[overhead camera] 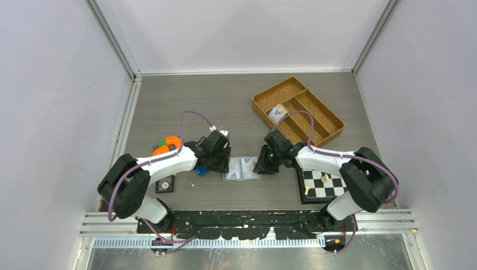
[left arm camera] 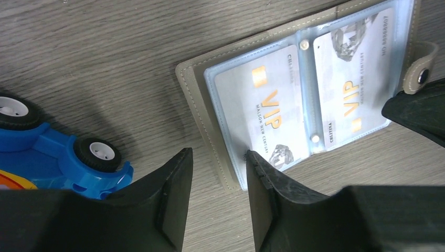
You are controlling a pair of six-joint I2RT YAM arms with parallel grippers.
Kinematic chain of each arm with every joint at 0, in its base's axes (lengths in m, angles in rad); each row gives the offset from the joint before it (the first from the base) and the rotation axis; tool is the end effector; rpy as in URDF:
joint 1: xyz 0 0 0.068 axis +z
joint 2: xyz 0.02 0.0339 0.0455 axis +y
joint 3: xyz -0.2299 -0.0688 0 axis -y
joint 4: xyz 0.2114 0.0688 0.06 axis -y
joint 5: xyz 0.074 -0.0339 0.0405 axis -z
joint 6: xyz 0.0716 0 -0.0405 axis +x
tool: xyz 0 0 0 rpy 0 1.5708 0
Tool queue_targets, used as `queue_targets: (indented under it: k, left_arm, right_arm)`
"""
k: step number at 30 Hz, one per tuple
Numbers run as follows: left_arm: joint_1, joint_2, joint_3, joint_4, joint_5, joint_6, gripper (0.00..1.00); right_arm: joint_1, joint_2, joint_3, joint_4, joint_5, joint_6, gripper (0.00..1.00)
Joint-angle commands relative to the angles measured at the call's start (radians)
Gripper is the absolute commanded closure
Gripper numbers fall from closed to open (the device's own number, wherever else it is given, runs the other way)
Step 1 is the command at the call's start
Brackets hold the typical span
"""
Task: Put the credit cards into the card holder
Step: Insert the credit card into the card holder.
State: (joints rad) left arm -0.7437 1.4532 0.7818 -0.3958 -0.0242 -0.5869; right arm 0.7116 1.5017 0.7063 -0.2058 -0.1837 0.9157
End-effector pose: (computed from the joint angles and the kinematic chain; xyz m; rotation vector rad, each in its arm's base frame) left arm 0.1970 -0.1789 0.1298 0.2033 2.6947 -0.4034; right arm 0.1981 0.1881 0.1123 0.2086 2.7728 0.7673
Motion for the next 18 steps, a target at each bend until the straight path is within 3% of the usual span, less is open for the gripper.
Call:
queue_targets:
  k: [1, 9, 18]
  left_arm:
    - [0.009, 0.014, -0.008, 0.039, 0.003, 0.000, 0.58]
    - [0.009, 0.035, -0.023, 0.060, 0.020, -0.009, 0.70]
    - [0.010, 0.026, -0.051, 0.098, 0.062, -0.028, 0.73]
  right_arm:
    - [0.004, 0.007, -0.005, 0.015, 0.031, -0.008, 0.71]
    - [0.005, 0.027, -0.030, 0.093, -0.016, 0.017, 0.72]
    - [0.004, -0.012, -0.030, 0.150, -0.052, 0.030, 0.77]
